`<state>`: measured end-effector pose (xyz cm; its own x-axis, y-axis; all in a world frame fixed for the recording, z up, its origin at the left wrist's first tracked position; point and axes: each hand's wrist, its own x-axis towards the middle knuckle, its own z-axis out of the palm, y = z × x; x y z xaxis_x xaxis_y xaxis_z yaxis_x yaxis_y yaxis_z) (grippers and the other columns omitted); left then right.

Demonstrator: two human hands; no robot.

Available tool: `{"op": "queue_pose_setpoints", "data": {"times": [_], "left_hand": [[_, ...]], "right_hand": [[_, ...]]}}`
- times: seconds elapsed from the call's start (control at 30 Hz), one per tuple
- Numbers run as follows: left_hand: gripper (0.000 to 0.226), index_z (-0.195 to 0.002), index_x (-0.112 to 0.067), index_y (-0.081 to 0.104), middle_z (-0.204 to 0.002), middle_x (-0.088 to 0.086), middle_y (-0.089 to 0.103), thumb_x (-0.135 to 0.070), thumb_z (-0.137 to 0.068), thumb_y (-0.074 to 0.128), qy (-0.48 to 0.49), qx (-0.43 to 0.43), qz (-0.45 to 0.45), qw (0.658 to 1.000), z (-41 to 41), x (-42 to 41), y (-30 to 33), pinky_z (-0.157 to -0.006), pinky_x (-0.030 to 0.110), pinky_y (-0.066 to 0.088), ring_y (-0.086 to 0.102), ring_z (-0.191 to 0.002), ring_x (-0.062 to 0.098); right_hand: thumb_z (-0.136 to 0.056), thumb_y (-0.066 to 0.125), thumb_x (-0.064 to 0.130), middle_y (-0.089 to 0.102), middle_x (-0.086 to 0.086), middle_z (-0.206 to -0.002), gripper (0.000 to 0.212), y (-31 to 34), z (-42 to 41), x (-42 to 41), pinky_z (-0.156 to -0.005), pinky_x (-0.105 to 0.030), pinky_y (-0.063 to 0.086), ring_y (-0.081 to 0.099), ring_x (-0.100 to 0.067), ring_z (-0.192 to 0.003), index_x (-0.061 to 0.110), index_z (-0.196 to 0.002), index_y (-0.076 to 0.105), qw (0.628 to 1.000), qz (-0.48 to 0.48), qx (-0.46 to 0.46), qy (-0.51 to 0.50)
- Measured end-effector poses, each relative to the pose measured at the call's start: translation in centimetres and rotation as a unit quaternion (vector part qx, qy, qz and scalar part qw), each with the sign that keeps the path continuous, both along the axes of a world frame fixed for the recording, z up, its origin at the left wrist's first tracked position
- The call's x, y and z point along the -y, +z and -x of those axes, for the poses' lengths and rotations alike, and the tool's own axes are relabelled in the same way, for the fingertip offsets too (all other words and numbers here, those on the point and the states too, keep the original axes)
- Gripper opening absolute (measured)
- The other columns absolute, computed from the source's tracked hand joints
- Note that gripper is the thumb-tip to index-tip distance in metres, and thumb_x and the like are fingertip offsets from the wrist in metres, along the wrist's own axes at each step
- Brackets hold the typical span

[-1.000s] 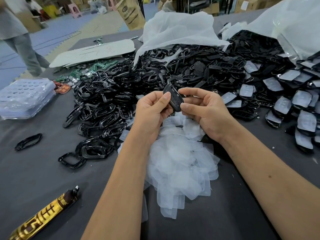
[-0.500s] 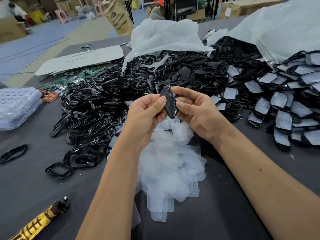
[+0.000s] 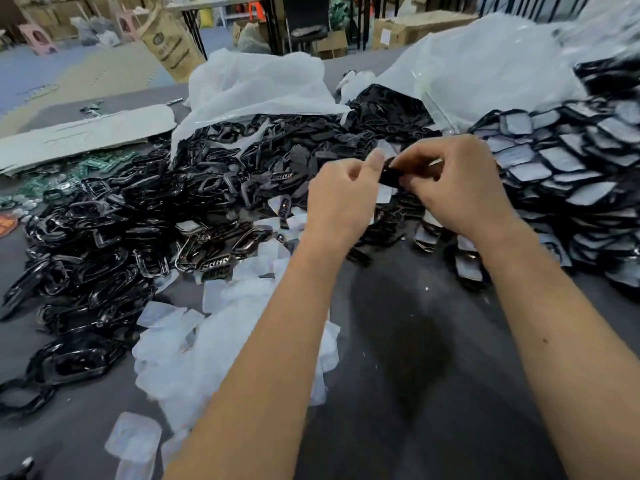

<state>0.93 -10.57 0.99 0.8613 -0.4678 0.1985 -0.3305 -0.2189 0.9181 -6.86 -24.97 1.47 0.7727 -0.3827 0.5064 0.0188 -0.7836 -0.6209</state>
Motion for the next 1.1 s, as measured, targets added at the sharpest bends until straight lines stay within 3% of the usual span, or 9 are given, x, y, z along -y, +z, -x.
{"op": "queue_pose_setpoints", "data": {"times": [0.07, 0.17, 0.3, 0.37, 0.5, 0.73, 0.83, 0.9, 1.1], "left_hand": [[0.061, -0.05, -0.019, 0.036, -0.044, -0.006, 0.042, -0.037, -0.106, 0.054, -0.015, 0.059, -0.06, 0.996, 1.5, 2.3, -0.6, -0.054, 0.026, 0.03, 0.041, -0.049, 0.008], [0.059, -0.053, -0.022, 0.032, -0.051, -0.007, 0.038, -0.031, -0.109, 0.049, -0.056, 0.092, -0.089, 0.99, 3.3, 4.7, -1.7, -0.055, 0.034, 0.02, 0.038, -0.051, 0.009], [0.054, -0.057, -0.022, 0.037, -0.057, -0.001, 0.045, -0.03, -0.109, 0.047, -0.067, 0.134, -0.118, 0.982, 4.0, 5.7, -2.5, -0.058, 0.042, 0.03, 0.049, -0.061, 0.026], [0.054, -0.056, -0.022, 0.036, -0.055, -0.001, 0.044, -0.029, -0.108, 0.049, -0.054, 0.143, -0.109, 0.982, 3.9, 5.4, -2.5, -0.058, 0.039, 0.028, 0.045, -0.058, 0.022], [0.053, -0.057, -0.017, 0.037, -0.055, -0.001, 0.044, -0.026, -0.106, 0.053, -0.004, 0.161, -0.107, 0.981, 2.8, 3.5, -2.0, -0.06, 0.036, 0.022, 0.041, -0.058, 0.023], [0.014, -0.086, -0.011, 0.074, -0.088, 0.012, 0.073, -0.013, -0.089, 0.061, 0.166, 0.178, -0.231, 0.942, -1.1, -4.0, -1.5, -0.072, 0.038, 0.049, 0.065, -0.09, 0.034], [0.021, -0.103, -0.016, 0.074, -0.106, 0.01, 0.071, -0.012, -0.085, 0.065, 0.216, 0.141, -0.335, 0.906, -3.5, -7.9, -2.0, -0.081, 0.04, 0.054, 0.062, -0.108, 0.034], [0.027, -0.115, -0.02, 0.072, -0.117, 0.01, 0.069, -0.024, -0.089, 0.075, 0.211, 0.093, -0.381, 0.895, -4.5, -10.0, -2.4, -0.088, 0.043, 0.054, 0.06, -0.116, 0.034], [0.017, -0.098, -0.019, 0.074, -0.1, 0.006, 0.073, -0.031, -0.088, 0.08, 0.19, 0.084, -0.355, 0.912, -5.1, -13.1, -2.4, -0.081, 0.039, 0.058, 0.068, -0.096, 0.029]], "right_hand": [[-0.08, 0.07, -0.003, 0.072, 0.008, -0.081, 0.029, -0.1, 1.2, 1.6, -0.083, -0.023, 0.051, 0.069, -0.013, -0.081, 0.02, -0.092, 0.082, 0.996, 0.069, -0.039, -0.049], [-0.079, 0.06, -0.008, 0.075, -0.004, -0.084, 0.032, -0.4, 2.5, 3.5, -0.086, -0.03, 0.05, 0.067, -0.025, -0.088, 0.015, -0.09, 0.08, 0.984, 0.115, -0.104, -0.094], [-0.084, 0.059, -0.009, 0.077, -0.011, -0.096, 0.037, -0.6, 2.7, 4.8, -0.082, -0.035, 0.052, 0.061, -0.026, -0.089, 0.018, -0.093, 0.082, 0.961, 0.176, -0.194, -0.086], [-0.084, 0.058, -0.01, 0.075, -0.013, -0.098, 0.041, -0.4, 2.5, 4.8, -0.078, -0.032, 0.048, 0.056, -0.023, -0.086, 0.021, -0.092, 0.083, 0.955, 0.18, -0.218, -0.085], [-0.083, 0.057, -0.005, 0.077, -0.01, -0.099, 0.039, 0.2, 1.0, 3.3, -0.092, -0.038, 0.054, 0.065, -0.03, -0.103, 0.023, -0.091, 0.082, 0.965, 0.16, -0.178, -0.105], [-0.082, 0.055, -0.001, 0.079, -0.003, -0.098, 0.035, -0.3, -4.4, -5.8, -0.087, -0.038, 0.056, 0.07, -0.024, -0.098, 0.018, -0.094, 0.083, 0.985, 0.121, -0.114, 0.046], [-0.08, 0.056, -0.005, 0.076, -0.002, -0.093, 0.035, -1.1, -6.2, -9.0, -0.083, -0.038, 0.058, 0.069, -0.022, -0.092, 0.014, -0.095, 0.082, 0.976, 0.114, -0.152, 0.107], [-0.079, 0.056, -0.008, 0.07, 0.0, -0.084, 0.034, -1.6, -7.3, -10.6, -0.079, -0.04, 0.059, 0.068, -0.024, -0.087, 0.012, -0.093, 0.08, 0.967, 0.111, -0.184, 0.135], [-0.091, 0.061, 0.001, 0.07, -0.006, -0.112, 0.035, -2.6, -8.9, -13.1, -0.086, -0.039, 0.059, 0.067, -0.025, -0.1, 0.02, -0.116, 0.074, 0.935, 0.161, -0.269, 0.163]]}}
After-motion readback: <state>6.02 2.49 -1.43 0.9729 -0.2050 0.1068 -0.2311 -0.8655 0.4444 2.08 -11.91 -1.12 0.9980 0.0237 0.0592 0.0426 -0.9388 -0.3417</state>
